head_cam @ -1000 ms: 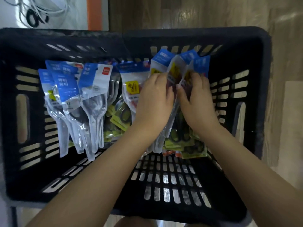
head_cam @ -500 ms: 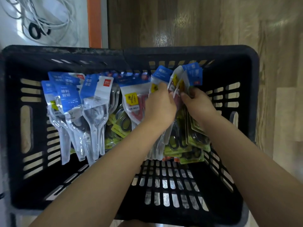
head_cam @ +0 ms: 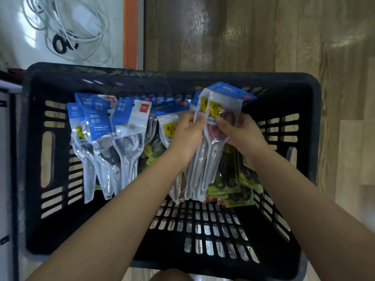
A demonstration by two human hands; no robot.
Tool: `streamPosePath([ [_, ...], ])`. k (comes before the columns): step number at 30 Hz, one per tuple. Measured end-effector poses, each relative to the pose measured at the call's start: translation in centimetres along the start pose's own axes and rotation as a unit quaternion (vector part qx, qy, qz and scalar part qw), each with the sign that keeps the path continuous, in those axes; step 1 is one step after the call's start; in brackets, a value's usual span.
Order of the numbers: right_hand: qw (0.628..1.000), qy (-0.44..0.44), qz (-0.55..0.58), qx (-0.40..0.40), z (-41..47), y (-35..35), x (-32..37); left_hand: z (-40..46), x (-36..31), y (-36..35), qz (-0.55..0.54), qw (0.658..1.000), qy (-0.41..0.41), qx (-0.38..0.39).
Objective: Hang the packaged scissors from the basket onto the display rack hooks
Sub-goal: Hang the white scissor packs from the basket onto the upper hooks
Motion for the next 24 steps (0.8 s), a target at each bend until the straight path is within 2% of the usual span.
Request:
streamPosePath([
  [3, 0.996, -0.007, 0.086, 0.017, -0.5, 0.1, -0.4, -0.4, -0.2, 0.3, 0.018, 1.000, -0.018, 0.013],
  [6, 0.993, -0.010, 0.116, 0.011, -1.5, 0.4, -0.7, -1.0, -0.3, 0.8, 0.014, 1.000, -0.026, 0.000],
  [15, 0.993, -0.036, 0.110, 0.029, -8.4, 0.4, 0.6, -7.6, -0.3, 5.1, -0.061, 0.996, 0.035, -0.057],
  [20, 0.995, -0.031, 0.092, 0.025, -14.4, 0.1, 6.9, -14.8, -5.1, 9.2, -0.048, 0.994, -0.004, -0.098],
  [24, 0.997, 0.037, 0.048, 0.050, -20.0, -1.4, 18.2, -22.0, -13.3, 12.9, -0.094, 0.986, -0.049, -0.127],
])
Point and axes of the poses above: each hand's wrist, its own z-axis towards the middle knuckle, its own y-axis out of the back of the hand, x = y × z, the point moved 7 cm from there along z, towards the middle knuckle, and after that the axes turned 1 degree about z, right-handed, at the moved point
